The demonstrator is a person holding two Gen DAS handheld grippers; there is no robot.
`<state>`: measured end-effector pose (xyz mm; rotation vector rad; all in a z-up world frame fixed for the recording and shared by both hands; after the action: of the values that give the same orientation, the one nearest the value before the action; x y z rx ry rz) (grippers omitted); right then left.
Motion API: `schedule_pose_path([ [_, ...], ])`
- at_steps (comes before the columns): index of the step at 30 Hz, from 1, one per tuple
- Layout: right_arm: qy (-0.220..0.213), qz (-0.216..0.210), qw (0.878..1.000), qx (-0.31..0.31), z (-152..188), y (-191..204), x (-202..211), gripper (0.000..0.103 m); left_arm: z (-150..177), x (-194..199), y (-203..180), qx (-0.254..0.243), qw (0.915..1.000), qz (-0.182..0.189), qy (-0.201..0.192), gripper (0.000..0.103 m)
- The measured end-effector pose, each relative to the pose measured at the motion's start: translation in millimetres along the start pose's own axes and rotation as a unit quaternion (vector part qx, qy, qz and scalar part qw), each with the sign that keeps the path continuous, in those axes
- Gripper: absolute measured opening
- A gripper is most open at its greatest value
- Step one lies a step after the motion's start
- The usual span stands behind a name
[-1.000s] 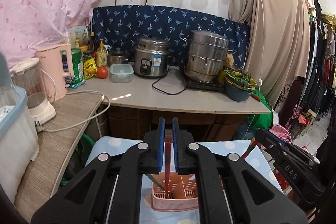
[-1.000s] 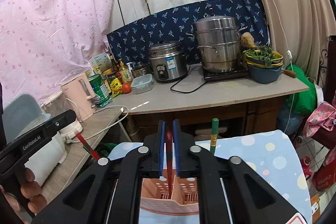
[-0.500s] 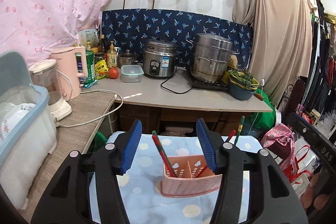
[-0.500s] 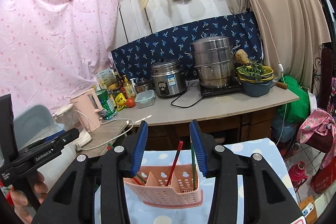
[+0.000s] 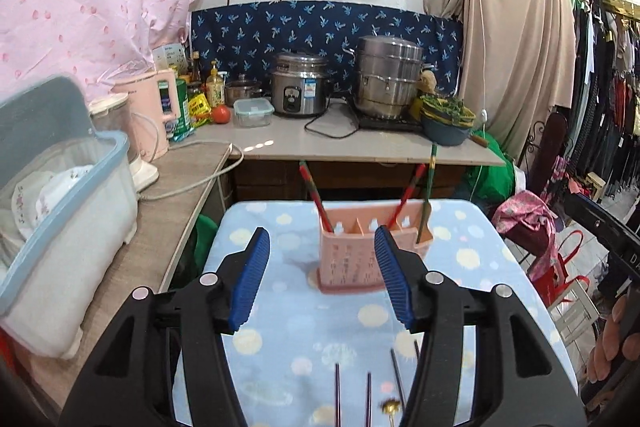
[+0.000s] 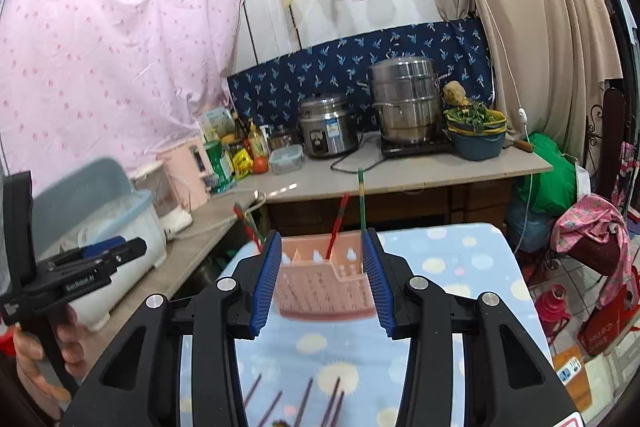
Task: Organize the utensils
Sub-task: 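Move the open right gripper back over the remaining chopsticks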
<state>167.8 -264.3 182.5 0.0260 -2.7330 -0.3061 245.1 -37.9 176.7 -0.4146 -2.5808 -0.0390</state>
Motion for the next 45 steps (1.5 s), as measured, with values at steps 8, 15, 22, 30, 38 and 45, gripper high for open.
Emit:
schedule_pose_path([
  [8,0.039,0.015,0.999,0.021,72,10,36,0.041,61,27,8,-0.003,0.9996,-0.016,0.022,0.052],
  [15,0.075,0.034,0.996,0.035,137,18,54,0.041,125,38,19,0.007,0.9979,-0.026,0.059,0.052],
  [22,0.114,0.055,0.99,0.059,204,25,63,0.041,182,38,19,0.011,0.995,-0.029,0.095,0.052],
  [30,0.172,0.059,0.982,0.047,272,20,62,0.041,251,36,4,-0.021,0.9898,-0.031,0.137,0.052],
  [38,0.199,0.053,0.978,0.025,301,19,59,0.041,281,34,-1,-0.006,0.9866,-0.015,0.162,0.052],
  [45,0.21,0.047,0.976,0.031,315,27,53,0.041,298,29,-6,-0.002,0.9843,-0.007,0.177,0.052],
])
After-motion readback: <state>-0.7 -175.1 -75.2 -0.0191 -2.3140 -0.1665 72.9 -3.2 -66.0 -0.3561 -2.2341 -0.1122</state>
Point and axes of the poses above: each gripper's, at about its wrist camera, not at the fingertips, and x roughly against the way its jaws point, y to its left, z to its underside, the point moved 6 cm from there along -x, roughly the way its jaws point, and after that the axes turned 1 degree about -x, right-handed, at the moved point
